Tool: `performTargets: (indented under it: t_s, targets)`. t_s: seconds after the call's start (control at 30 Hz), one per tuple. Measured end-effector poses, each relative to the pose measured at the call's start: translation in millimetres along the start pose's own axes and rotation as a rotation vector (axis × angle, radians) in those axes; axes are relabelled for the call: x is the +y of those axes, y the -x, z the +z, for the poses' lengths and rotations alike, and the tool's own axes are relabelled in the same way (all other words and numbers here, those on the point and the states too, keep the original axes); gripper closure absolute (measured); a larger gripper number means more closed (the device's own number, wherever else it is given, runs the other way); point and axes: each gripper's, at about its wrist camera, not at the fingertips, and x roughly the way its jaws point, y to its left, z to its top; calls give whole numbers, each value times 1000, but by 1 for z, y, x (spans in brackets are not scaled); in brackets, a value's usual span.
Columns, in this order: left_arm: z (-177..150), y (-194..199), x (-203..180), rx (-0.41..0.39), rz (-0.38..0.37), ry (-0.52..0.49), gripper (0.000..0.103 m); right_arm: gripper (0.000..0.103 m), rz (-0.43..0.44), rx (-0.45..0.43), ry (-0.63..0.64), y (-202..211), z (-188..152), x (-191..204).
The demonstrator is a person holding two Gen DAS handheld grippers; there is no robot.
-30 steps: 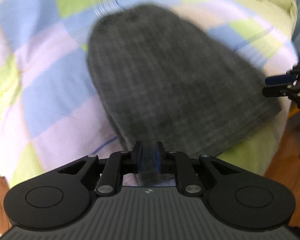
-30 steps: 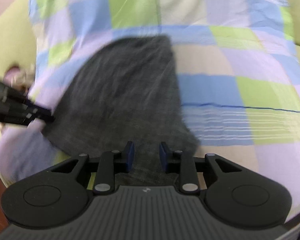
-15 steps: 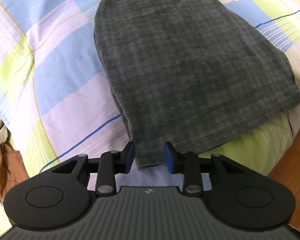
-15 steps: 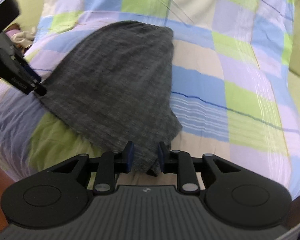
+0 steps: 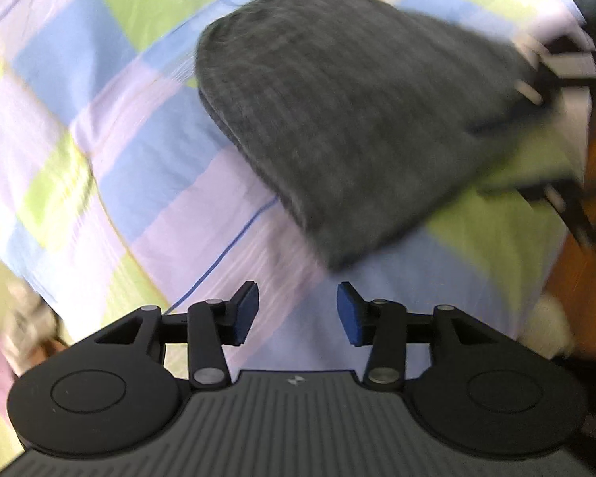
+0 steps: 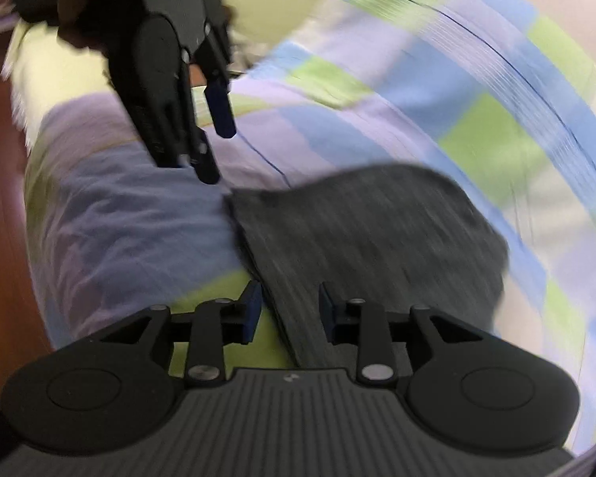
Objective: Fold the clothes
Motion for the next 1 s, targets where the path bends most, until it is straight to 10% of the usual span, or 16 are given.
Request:
performTargets:
  t_s: [0.2,0.3,0.57,0.7,0.73,0.83,0.9,1.0]
  targets:
    - [-3,-3,-27,-110,0,-250,43,83,-14,27,182,-43,-1,26]
    - [-10,-8,-44,-185,94,-476,43,99,-1,23,148,-48,0,18]
    - [-16,-31,-55,-283,180,-930,43,99,11,-54,96,-28,9,-10]
    - [-6,-40,-51,-318,198,-977,43,99,-10,-104,56,-13,16,-24]
    - [-2,-41,-49,-322,192,-962,46,99,-14,-114,53,-11,16,-25]
    - [11,-49,-40,-288,140,-905,99,96,25,-110,24,-8,11,-25]
    - [8,-53,-42,-286,149,-937,99,66,17,-79,35,-4,-1,-17]
    - [8,-54,-43,-286,157,-934,99,58,-65,-25,80,11,-31,-7]
